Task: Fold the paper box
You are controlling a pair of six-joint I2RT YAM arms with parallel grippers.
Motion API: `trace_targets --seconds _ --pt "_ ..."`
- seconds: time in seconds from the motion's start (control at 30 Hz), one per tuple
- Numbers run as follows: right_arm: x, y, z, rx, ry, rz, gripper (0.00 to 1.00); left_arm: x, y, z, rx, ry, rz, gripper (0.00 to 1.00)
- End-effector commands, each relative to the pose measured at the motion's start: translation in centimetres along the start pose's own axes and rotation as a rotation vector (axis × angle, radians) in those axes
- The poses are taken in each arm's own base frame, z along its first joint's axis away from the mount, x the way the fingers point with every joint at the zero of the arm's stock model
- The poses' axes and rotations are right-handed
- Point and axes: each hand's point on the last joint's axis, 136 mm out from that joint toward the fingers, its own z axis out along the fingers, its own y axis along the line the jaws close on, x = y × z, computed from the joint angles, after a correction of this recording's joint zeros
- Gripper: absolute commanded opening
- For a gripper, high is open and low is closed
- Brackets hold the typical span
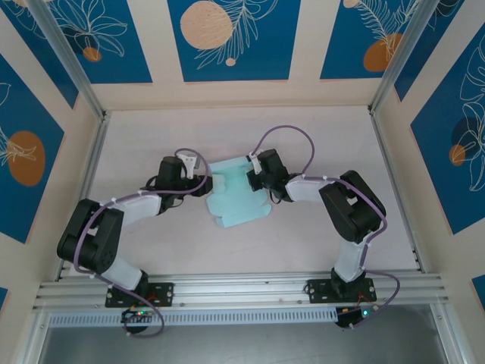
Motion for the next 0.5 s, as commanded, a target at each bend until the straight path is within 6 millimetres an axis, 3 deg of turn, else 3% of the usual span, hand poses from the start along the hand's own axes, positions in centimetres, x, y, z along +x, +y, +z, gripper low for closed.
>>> trace_targets --seconds 0.0,0.47 --pt "-0.2 1.8 0.3 -0.057 0.006 -0.004 0.14 -1.1 -2.2 0.2 0.070 -0.013 0.095 0.50" --pt "-0.3 1.7 0.4 -0.048 0.002 -0.008 0.14 1.9 -3.1 -1.6 0.112 0.179 0.266 0.54"
